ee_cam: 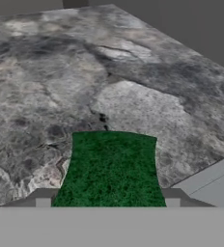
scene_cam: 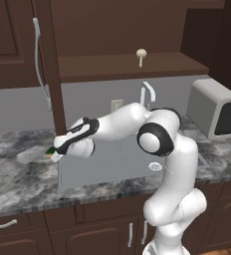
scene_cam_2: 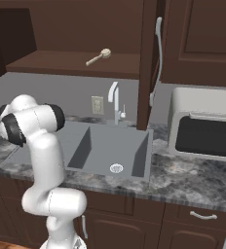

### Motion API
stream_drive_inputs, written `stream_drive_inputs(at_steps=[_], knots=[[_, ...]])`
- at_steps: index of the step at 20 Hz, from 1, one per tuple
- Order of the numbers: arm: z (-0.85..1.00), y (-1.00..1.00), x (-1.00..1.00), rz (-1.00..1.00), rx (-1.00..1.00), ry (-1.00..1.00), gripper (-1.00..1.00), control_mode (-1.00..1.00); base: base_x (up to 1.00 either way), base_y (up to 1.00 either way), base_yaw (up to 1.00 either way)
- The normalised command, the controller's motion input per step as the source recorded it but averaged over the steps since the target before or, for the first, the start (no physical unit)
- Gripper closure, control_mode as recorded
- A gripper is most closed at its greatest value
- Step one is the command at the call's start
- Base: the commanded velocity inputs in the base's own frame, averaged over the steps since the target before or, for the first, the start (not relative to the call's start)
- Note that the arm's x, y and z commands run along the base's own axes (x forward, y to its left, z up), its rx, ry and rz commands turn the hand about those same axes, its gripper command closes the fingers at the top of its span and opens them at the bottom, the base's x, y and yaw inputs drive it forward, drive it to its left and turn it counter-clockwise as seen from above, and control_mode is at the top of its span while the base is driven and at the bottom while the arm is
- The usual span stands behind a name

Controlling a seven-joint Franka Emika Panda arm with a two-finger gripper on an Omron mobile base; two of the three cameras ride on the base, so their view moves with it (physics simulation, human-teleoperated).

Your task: Locate and retrieve the sponge and dish brush from the cabinet. Place them next to the sink.

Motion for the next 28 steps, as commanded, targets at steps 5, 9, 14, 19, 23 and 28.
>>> stream_drive_inputs(at_steps=[5,9,14,19,23,28], knots=[[-0.13,0.22,0.17,0.0,0.0,0.01,1.0,-1.0,0.0,0.0,0.0],[-0.12,0.18,0.24,0.0,0.0,0.0,1.0,-1.0,0.0,0.0,0.0],[-0.11,0.11,0.3,0.0,0.0,0.0,1.0,-1.0,0.0,0.0,0.0],[-0.24,0.01,0.27,0.0,0.0,0.0,1.0,-1.0,0.0,0.0,0.0],[-0.34,0.08,0.32,0.0,0.0,0.0,1.0,-1.0,0.0,0.0,0.0],[-0.35,0.25,0.33,0.0,0.0,0.0,1.0,-1.0,0.0,0.0,0.0]])
